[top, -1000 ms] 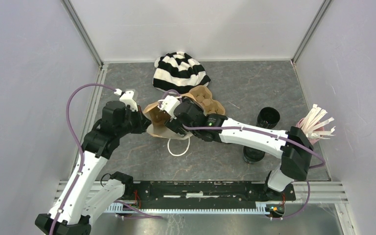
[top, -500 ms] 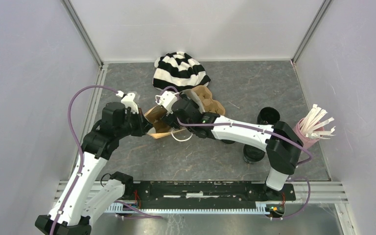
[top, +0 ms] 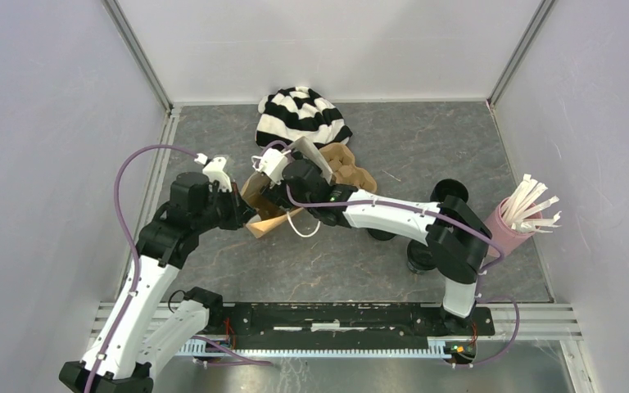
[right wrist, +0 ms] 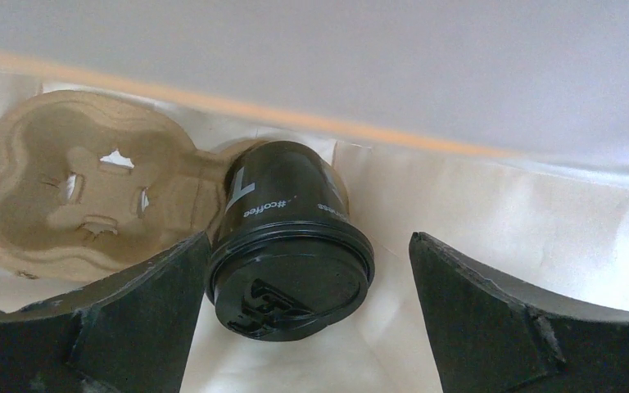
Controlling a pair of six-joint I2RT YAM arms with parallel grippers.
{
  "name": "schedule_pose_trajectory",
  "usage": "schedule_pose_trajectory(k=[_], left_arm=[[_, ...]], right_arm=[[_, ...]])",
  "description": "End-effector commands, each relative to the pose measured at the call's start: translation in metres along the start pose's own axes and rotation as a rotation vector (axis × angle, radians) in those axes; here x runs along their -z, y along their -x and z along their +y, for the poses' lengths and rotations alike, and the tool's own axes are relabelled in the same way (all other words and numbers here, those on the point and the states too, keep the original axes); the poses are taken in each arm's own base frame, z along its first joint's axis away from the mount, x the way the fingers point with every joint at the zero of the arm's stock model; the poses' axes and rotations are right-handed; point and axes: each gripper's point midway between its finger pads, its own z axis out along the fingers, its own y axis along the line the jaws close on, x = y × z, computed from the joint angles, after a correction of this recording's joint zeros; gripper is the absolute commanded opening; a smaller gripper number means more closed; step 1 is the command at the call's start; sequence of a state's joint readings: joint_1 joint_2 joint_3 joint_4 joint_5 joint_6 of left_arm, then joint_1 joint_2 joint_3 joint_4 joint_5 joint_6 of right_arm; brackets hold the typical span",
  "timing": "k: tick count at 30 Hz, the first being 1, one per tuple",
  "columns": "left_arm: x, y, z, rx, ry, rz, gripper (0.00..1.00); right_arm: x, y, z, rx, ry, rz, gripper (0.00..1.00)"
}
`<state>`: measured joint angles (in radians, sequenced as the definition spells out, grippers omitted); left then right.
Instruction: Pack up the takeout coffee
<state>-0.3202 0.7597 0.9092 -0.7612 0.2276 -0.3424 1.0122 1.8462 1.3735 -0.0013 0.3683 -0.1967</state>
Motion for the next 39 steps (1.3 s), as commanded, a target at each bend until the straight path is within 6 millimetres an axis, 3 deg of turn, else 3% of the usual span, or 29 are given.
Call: schedule_pose_trajectory(k=[1,8,10,16,21,24,30,39], left_arm=[[0.002,0.009,-0.015,-0.009,-0.073,-0.022,0.02],[0.002,0.011,-0.008,-0.014,-0.029,-0.022,0.02],[0.002,0.011,-0.005,-0.014,-0.011,-0.020,0.02],[0.005,0.024,0.021,0.013,0.160,-0.053,0.02],[0.010,0.037,0.046,0.038,0.329,-0.071,0.02],[0.010,0.045,0.042,0.057,0.332,-0.062,0.02],[0.009,0.051,0.020,0.091,0.233,-0.050,0.02],[0.010,0.044,0.020,0.134,0.232,-0.046,0.02]], right_arm=[[-0.015,-0.032,0.008,0.051,0.056,0.082,0.97],[-0.017,-0.051,0.012,0.093,0.078,0.151,0.90],[-0.015,-0.048,0.011,0.101,0.089,0.161,0.89],[0.010,0.005,0.005,0.011,0.146,0.123,0.97],[0.036,0.013,0.011,-0.036,0.223,0.141,0.98],[0.049,0.005,0.018,-0.005,0.281,0.157,0.97],[0.068,-0.012,0.016,0.080,0.314,0.208,0.85],[0.089,-0.022,0.005,0.108,0.294,0.256,0.66]])
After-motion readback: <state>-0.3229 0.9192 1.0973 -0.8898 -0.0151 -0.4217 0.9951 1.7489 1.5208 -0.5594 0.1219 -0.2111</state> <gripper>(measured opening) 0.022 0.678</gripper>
